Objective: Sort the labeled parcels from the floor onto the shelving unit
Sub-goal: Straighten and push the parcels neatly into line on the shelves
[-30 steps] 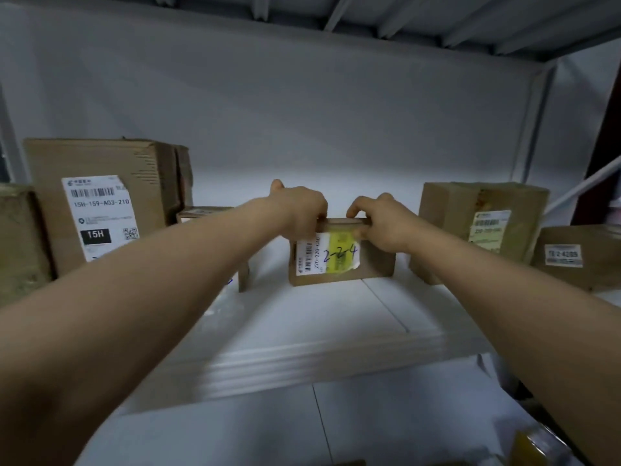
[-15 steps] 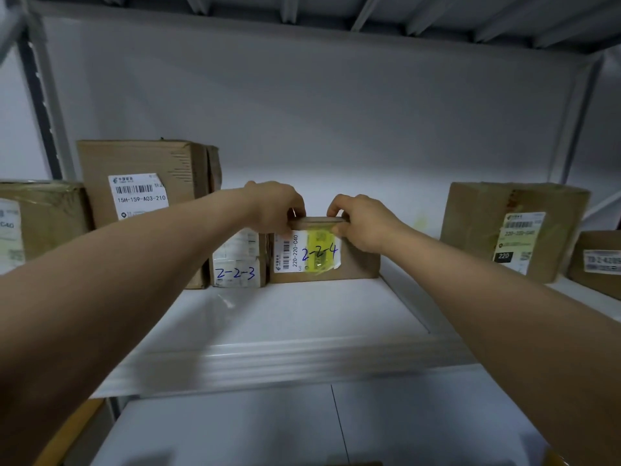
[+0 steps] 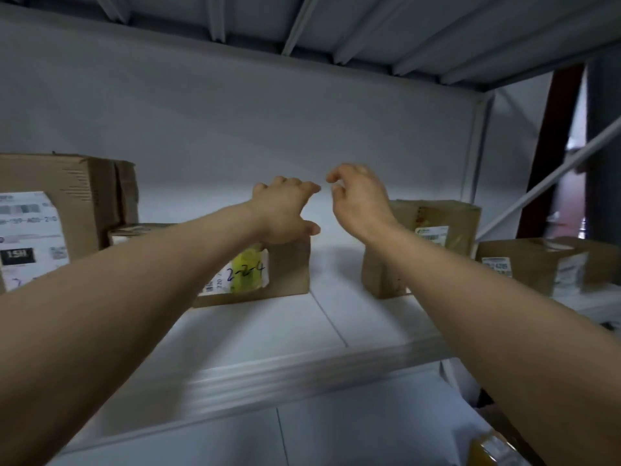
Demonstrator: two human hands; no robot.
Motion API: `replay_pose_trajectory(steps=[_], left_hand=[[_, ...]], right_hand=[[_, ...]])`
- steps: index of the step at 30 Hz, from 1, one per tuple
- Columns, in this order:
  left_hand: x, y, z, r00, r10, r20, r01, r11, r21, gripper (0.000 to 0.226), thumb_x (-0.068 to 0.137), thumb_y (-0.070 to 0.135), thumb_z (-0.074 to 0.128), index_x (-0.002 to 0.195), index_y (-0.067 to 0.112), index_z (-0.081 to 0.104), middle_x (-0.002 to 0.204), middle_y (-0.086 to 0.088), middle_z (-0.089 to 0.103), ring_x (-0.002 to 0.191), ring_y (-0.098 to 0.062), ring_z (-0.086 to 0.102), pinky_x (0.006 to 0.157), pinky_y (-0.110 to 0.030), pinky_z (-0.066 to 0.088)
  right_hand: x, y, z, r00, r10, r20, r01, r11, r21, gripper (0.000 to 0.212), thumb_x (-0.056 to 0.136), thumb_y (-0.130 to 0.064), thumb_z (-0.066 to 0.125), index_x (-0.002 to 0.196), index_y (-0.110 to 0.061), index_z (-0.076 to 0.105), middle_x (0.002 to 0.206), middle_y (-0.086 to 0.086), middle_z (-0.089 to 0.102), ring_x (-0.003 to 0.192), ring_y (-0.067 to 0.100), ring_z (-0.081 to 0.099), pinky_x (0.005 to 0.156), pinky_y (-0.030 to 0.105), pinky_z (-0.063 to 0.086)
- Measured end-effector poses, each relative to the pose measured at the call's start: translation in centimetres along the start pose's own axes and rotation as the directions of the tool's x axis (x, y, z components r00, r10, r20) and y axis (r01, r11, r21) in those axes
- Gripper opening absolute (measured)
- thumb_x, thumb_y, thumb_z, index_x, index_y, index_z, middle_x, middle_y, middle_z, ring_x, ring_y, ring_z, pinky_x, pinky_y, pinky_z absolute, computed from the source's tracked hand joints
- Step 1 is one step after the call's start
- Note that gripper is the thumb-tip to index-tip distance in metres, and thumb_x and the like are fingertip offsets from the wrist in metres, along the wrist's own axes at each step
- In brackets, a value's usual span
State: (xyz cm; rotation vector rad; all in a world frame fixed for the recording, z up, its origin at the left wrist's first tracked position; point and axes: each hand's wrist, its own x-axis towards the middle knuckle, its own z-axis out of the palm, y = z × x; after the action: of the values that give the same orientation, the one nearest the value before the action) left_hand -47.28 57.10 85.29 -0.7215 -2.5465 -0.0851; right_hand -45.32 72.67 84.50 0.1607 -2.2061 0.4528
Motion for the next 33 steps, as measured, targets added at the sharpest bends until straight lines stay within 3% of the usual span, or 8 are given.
replay_pose_trajectory(steps=[3, 7, 12, 17, 20, 24, 33], left_hand=[[2.4, 4.7, 1.1, 0.999, 0.052, -0.014, -0.053, 0.996, -0.075, 0.074, 0.090, 0.053, 0.058, 0.153, 0.029, 0.026, 0.157, -0.002, 0.034, 0.144, -0.029, 0.024, 0.111, -0.050, 0.025], [5.7, 9.5, 2.6, 0.997, 0.072, -0.021, -0.074, 0.991, -0.111, 0.077, 0.086, 0.059, 0.060, 0.151, 0.032, 0.030, 0.155, -0.001, 0.036, 0.142, -0.030, 0.026, 0.108, -0.048, 0.026], [8.4, 11.9, 4.2, 0.999, 0.027, 0.026, -0.021, 0.980, -0.200, 0.094, 0.076, 0.061, 0.068, 0.152, 0.032, 0.021, 0.145, -0.006, 0.045, 0.135, -0.032, 0.036, 0.104, -0.048, 0.027], [8.9, 10.0, 4.7, 0.997, -0.027, 0.072, 0.043, 0.970, -0.241, 0.089, 0.075, 0.053, 0.075, 0.148, 0.028, 0.031, 0.134, -0.002, 0.054, 0.123, -0.028, 0.050, 0.099, -0.047, 0.030], [8.1, 7.5, 4.2, 0.996, -0.055, 0.075, 0.068, 0.979, -0.194, 0.089, 0.074, 0.050, 0.078, 0.147, 0.029, 0.032, 0.135, 0.000, 0.054, 0.124, -0.027, 0.050, 0.100, -0.048, 0.030], [6.5, 4.1, 3.7, 0.991, -0.103, 0.086, 0.119, 0.971, -0.208, 0.088, 0.074, 0.044, 0.081, 0.146, 0.028, 0.034, 0.139, 0.000, 0.053, 0.126, -0.027, 0.050, 0.105, -0.047, 0.034], [5.4, 1.5, 3.0, 0.979, -0.150, 0.139, 0.186, 0.936, -0.298, 0.103, 0.073, 0.030, 0.085, 0.152, 0.026, 0.019, 0.139, -0.009, 0.053, 0.124, -0.033, 0.052, 0.108, -0.051, 0.038]], right_hand=[[0.4, 4.0, -2.4, 0.994, 0.086, -0.063, -0.090, 0.993, -0.073, 0.034, 0.097, -0.006, 0.048, 0.125, -0.018, 0.063, 0.134, 0.009, 0.055, 0.126, 0.028, 0.049, 0.110, 0.040, 0.039], [0.2, 9.4, -4.7, 0.970, 0.239, -0.046, -0.243, 0.950, -0.196, 0.048, 0.087, 0.000, 0.060, 0.130, -0.022, 0.061, 0.140, 0.008, 0.052, 0.130, 0.030, 0.046, 0.109, 0.040, 0.037], [-0.3, 13.8, -5.7, 0.916, 0.364, 0.170, -0.300, 0.901, -0.314, 0.050, 0.090, -0.014, 0.060, 0.137, -0.027, 0.053, 0.127, 0.006, 0.062, 0.119, 0.029, 0.056, 0.103, 0.045, 0.041], [-0.3, 13.5, -4.7, 0.927, 0.305, 0.219, -0.240, 0.930, -0.280, 0.056, 0.089, -0.015, 0.061, 0.140, -0.033, 0.049, 0.130, 0.008, 0.054, 0.127, 0.033, 0.043, 0.105, 0.048, 0.040], [0.1, 11.9, -3.5, 0.929, 0.254, 0.269, -0.178, 0.944, -0.277, 0.057, 0.092, -0.022, 0.061, 0.145, -0.036, 0.045, 0.137, 0.009, 0.050, 0.132, 0.033, 0.038, 0.107, 0.048, 0.035], [0.4, 9.3, -1.5, 0.938, 0.179, 0.297, -0.120, 0.971, -0.206, 0.053, 0.095, -0.027, 0.060, 0.146, -0.034, 0.044, 0.138, 0.010, 0.049, 0.134, 0.033, 0.036, 0.106, 0.048, 0.038], [1.2, 6.9, -0.4, 0.917, 0.172, 0.359, -0.103, 0.974, -0.202, 0.058, 0.094, -0.031, 0.063, 0.147, -0.038, 0.041, 0.140, 0.006, 0.048, 0.135, 0.030, 0.036, 0.104, 0.047, 0.037]])
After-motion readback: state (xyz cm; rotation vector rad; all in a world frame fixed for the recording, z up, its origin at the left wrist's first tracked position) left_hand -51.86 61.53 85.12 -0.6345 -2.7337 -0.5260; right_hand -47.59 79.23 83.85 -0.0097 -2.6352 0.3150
